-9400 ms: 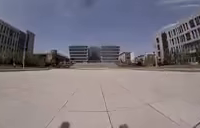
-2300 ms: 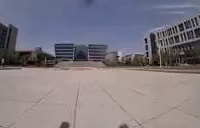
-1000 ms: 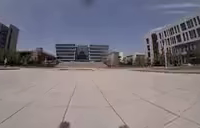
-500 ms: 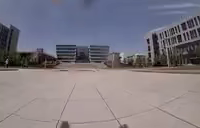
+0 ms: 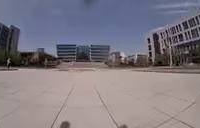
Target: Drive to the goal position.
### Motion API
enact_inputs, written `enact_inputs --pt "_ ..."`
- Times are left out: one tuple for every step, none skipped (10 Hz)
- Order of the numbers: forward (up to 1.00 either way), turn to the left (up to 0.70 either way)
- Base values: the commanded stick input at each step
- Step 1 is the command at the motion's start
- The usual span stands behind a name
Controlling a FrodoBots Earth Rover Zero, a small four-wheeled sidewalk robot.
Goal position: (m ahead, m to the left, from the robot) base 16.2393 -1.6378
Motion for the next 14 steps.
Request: enact_inputs --pt "0.7 0.0" --pt "0.7 0.0" --pt "0.7 0.0" --pt "0.7 0.0" --pt "0.7 0.0" --pt "0.7 0.0" --pt "0.7 0.0" --pt "0.7 0.0" --pt "0.7 0.0" --pt "0.7 0.0" --pt "0.7 0.0" --pt "0.7 0.0" --pt "0.7 0.0" --pt "0.7 0.0"
